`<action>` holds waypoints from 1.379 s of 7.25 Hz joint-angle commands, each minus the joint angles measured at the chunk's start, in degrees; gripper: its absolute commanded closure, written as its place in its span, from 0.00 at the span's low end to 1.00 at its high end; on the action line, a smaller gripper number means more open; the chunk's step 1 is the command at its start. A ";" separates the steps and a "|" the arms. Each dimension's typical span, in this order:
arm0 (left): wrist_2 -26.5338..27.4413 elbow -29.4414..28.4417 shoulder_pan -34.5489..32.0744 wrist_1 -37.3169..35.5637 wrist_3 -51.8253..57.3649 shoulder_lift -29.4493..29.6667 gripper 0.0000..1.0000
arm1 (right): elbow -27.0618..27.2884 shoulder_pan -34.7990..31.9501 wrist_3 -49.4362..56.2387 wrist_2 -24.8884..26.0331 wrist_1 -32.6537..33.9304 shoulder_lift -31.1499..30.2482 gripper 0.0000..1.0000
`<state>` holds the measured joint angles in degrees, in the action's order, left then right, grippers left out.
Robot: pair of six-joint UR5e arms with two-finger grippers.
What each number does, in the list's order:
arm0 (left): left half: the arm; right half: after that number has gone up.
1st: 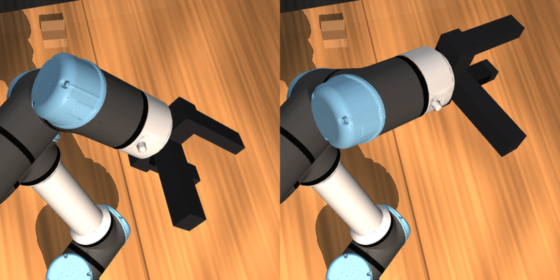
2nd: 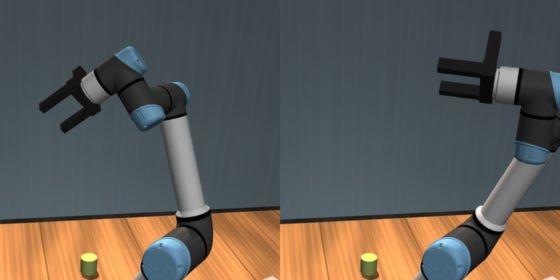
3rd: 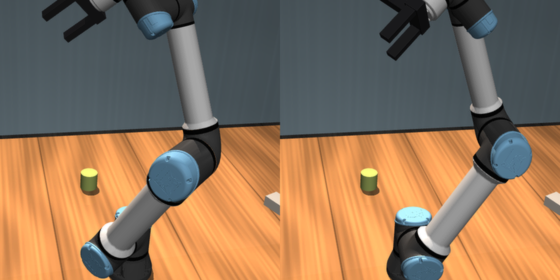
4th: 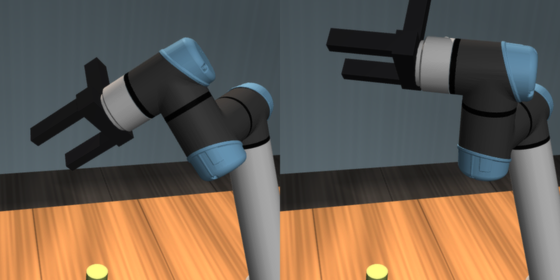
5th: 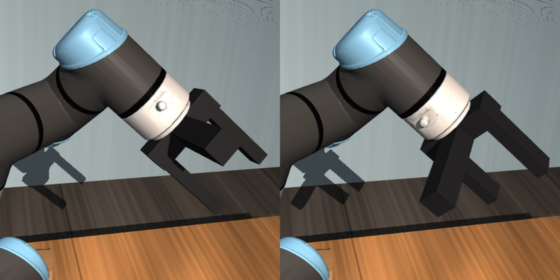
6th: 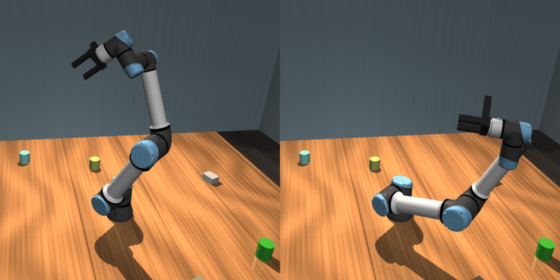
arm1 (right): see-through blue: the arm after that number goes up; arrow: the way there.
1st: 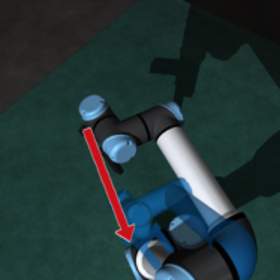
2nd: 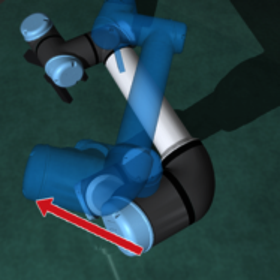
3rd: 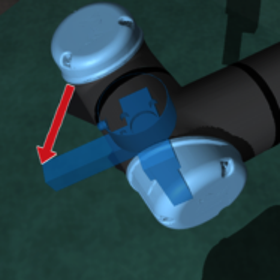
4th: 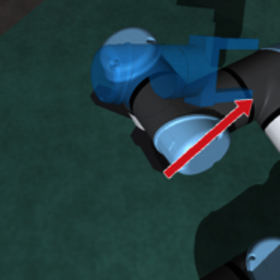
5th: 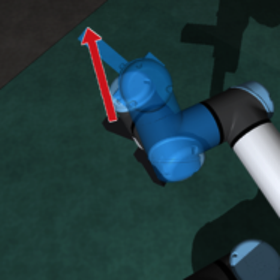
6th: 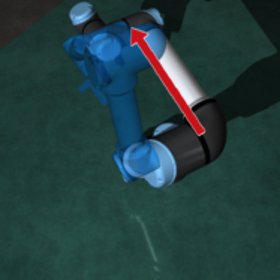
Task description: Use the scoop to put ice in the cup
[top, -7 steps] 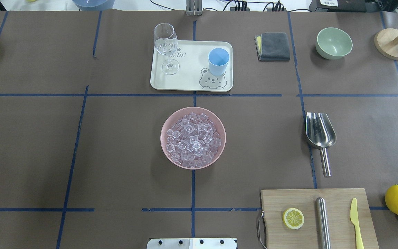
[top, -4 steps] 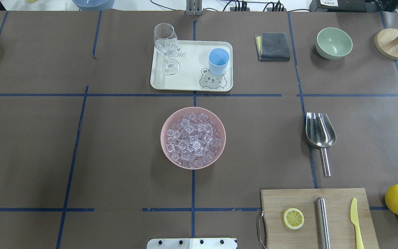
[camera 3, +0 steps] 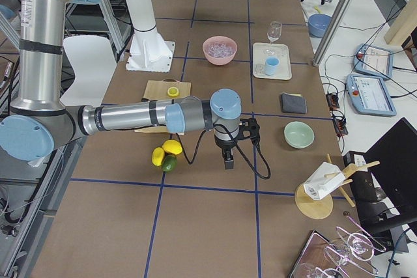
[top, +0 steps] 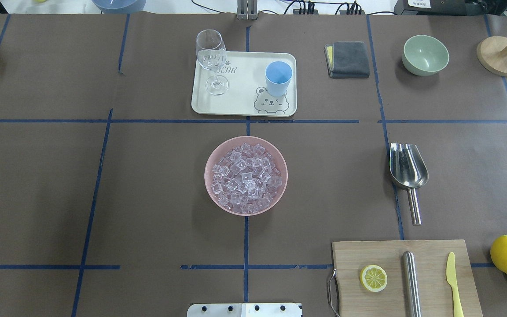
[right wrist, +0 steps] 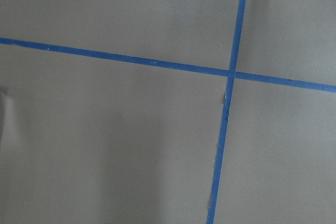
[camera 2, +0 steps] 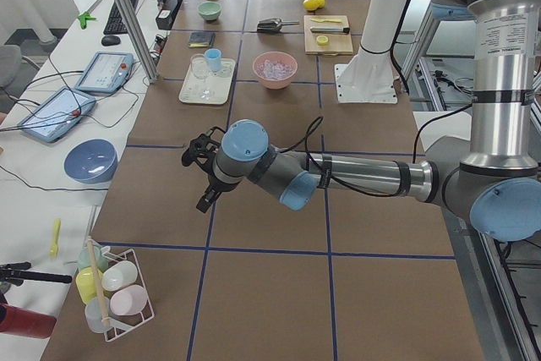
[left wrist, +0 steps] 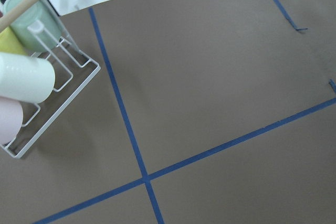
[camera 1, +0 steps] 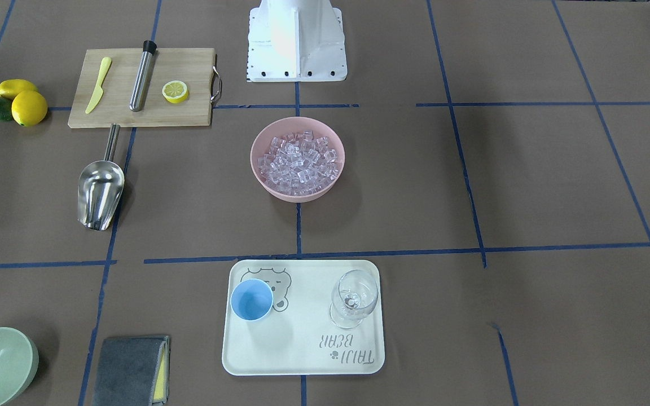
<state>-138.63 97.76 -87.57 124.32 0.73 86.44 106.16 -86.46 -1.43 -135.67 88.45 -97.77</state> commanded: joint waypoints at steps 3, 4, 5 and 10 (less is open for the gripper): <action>0.55 -0.20 11.86 19.33 -0.55 0.39 0.00 | 0.10 -0.03 0.02 -0.04 -0.03 0.03 0.00; 0.64 0.06 16.69 20.08 -0.38 1.79 0.00 | 0.10 -0.03 0.02 -0.04 -0.21 0.03 0.00; 0.72 0.06 21.61 20.08 -0.38 4.93 0.00 | -0.08 -0.03 0.02 0.05 -1.25 -0.05 0.00; 8.77 -0.73 40.51 19.21 -0.55 17.24 0.00 | 0.19 0.06 -0.15 -0.30 -3.37 -0.05 0.00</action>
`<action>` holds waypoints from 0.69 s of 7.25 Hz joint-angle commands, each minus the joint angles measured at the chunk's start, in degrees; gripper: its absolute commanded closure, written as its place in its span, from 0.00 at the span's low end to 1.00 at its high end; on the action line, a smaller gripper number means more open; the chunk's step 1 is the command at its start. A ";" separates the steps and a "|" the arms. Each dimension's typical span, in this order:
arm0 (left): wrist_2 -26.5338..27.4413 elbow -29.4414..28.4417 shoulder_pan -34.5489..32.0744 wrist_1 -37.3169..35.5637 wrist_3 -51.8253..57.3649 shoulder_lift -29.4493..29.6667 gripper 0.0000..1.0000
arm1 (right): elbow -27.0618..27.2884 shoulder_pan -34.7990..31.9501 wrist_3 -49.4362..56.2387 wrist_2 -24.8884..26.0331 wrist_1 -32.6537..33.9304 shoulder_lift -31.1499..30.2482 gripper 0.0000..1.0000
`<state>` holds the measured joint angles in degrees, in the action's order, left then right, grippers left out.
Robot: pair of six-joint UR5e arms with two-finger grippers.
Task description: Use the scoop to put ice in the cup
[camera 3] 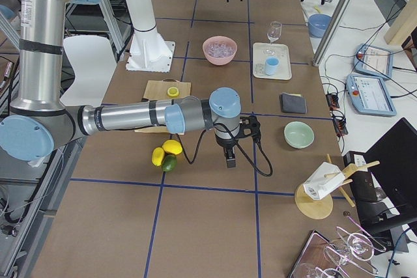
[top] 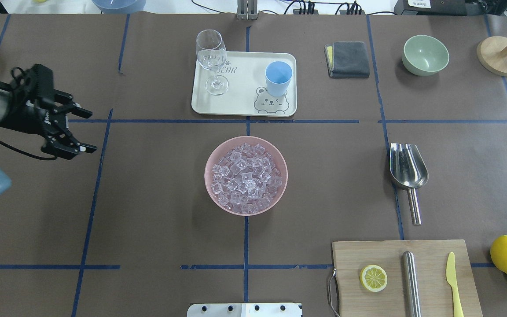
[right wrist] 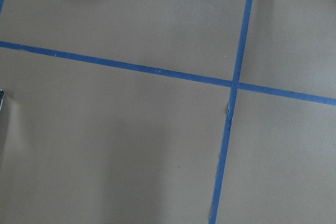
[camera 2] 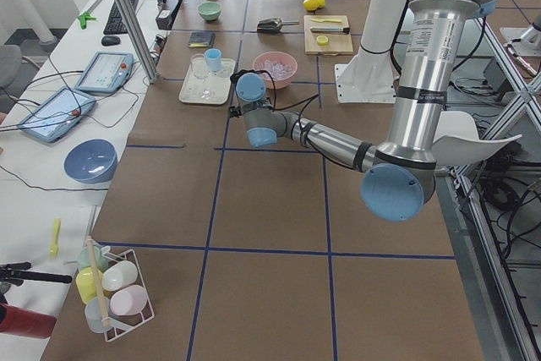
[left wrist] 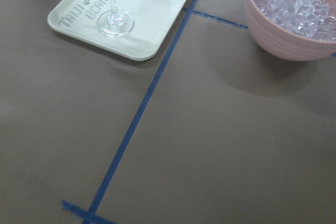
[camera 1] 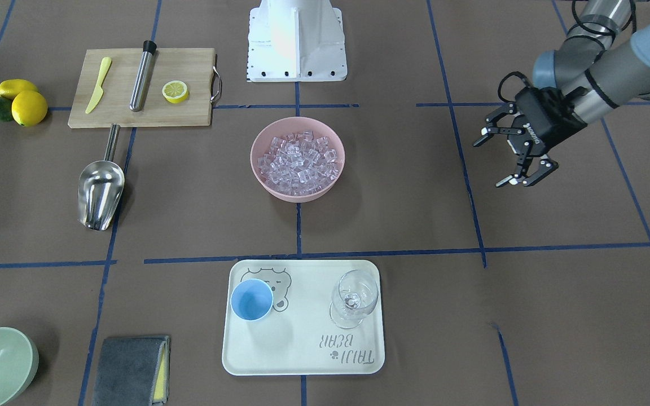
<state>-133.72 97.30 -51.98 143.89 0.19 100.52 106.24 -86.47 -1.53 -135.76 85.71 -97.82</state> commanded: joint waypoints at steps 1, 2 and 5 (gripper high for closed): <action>9.91 -1.75 9.83 -0.36 0.08 4.67 0.00 | 0.11 0.16 0.03 -0.47 -0.63 0.08 0.00; 12.50 -2.37 12.92 -0.36 0.17 6.68 0.00 | 0.37 0.25 0.03 -0.47 -0.63 0.09 0.00; 12.61 -4.31 18.03 0.34 0.78 9.43 0.00 | 0.46 0.60 0.12 -0.47 -0.63 0.09 0.00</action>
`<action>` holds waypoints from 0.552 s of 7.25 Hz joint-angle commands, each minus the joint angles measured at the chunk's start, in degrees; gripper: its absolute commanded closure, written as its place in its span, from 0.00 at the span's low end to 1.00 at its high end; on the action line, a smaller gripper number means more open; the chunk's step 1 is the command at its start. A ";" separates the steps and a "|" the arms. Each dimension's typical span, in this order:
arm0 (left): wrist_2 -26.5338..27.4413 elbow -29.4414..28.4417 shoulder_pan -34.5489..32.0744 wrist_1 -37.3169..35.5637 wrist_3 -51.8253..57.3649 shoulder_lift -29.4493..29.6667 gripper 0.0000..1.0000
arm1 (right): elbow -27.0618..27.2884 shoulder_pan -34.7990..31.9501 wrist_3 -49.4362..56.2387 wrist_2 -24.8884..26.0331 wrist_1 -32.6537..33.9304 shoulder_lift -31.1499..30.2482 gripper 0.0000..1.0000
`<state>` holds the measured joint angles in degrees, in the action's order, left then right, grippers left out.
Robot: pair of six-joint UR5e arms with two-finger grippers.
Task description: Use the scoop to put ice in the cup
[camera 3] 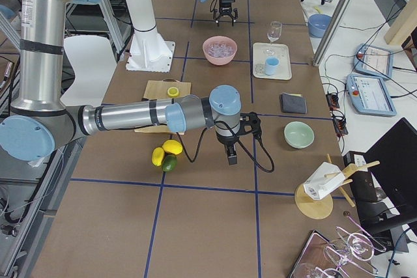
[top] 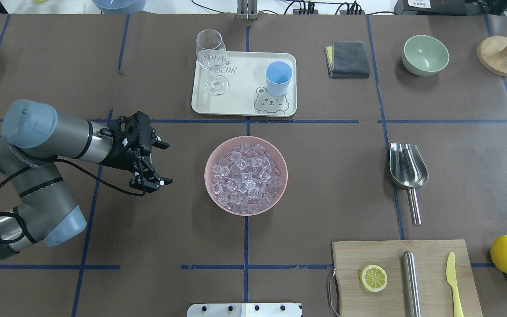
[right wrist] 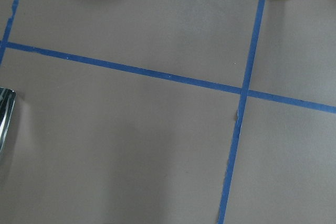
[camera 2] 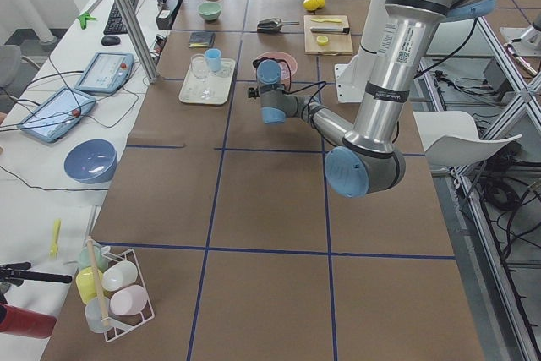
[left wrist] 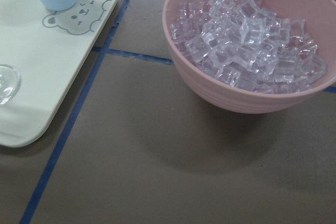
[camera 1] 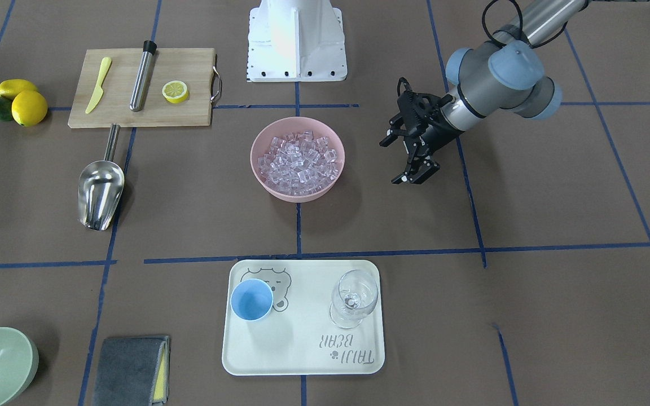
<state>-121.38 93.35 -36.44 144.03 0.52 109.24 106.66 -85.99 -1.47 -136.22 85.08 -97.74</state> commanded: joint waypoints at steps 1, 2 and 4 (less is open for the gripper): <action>0.26 -1.24 3.90 0.46 0.62 1.32 0.00 | 0.12 0.21 0.07 -0.09 -0.09 0.00 0.00; 0.35 -3.77 4.96 1.51 0.54 3.24 0.00 | 0.38 0.21 -0.02 -0.27 -0.01 0.00 0.00; 2.79 -6.60 6.45 3.18 0.45 4.84 0.00 | 0.47 0.56 -0.02 -0.45 0.00 0.09 0.00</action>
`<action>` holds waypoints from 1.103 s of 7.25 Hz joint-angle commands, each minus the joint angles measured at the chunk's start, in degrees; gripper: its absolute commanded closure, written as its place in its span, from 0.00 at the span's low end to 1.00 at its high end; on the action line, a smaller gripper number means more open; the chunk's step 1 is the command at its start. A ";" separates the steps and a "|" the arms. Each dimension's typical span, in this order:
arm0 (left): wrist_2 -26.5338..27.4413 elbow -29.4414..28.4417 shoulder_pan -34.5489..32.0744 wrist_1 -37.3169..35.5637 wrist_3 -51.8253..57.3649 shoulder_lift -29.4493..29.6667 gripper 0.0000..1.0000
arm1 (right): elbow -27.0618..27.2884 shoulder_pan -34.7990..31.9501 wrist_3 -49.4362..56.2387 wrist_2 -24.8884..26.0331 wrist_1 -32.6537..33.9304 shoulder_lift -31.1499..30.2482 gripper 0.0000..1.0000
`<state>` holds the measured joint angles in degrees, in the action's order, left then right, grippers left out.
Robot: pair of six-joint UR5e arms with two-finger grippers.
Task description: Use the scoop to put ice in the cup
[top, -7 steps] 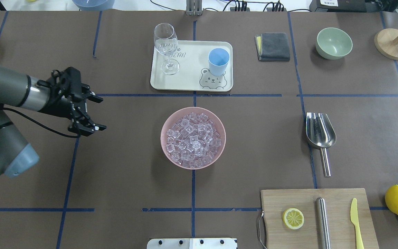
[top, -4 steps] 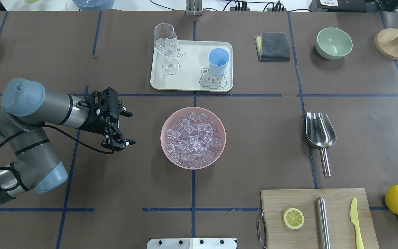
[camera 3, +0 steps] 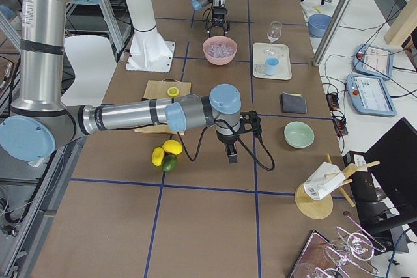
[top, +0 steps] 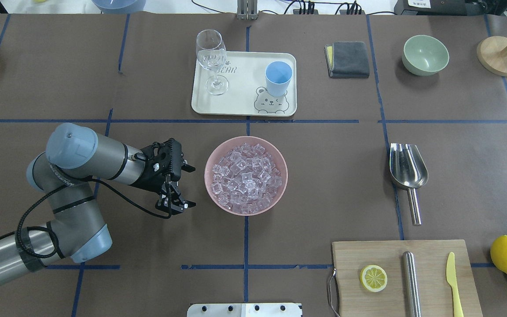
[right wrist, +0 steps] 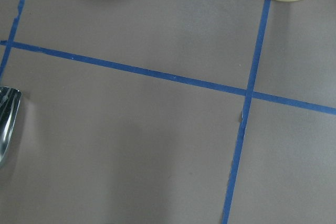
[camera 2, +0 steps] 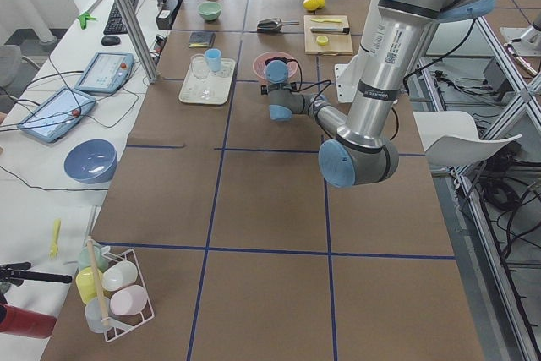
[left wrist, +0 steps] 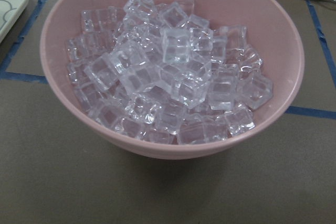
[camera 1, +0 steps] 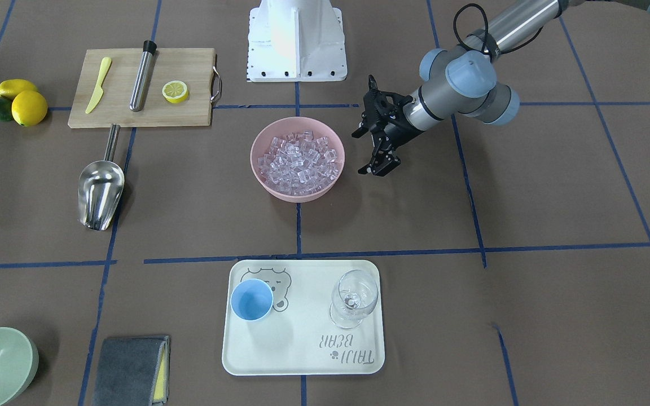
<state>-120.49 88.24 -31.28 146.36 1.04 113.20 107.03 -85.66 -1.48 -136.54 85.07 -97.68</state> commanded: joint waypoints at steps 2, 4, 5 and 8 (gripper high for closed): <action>5.00 -1.49 2.54 0.95 -0.07 1.57 0.00 | 1.15 1.28 -0.97 -0.91 0.01 0.03 0.00; 4.91 -1.40 2.63 1.12 -0.24 1.84 0.00 | 6.06 8.37 -17.49 -0.39 -0.08 2.64 0.00; 4.91 -1.49 2.72 1.56 -0.24 1.76 0.00 | 8.52 12.50 -23.77 -0.04 -0.17 3.28 0.00; 4.92 -1.49 2.63 1.91 -0.16 1.67 0.00 | 10.83 28.48 -41.59 8.09 -9.71 3.99 0.00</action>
<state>-115.54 86.75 -28.61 148.21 0.81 114.94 117.24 -64.33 -34.27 -133.01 80.07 -93.53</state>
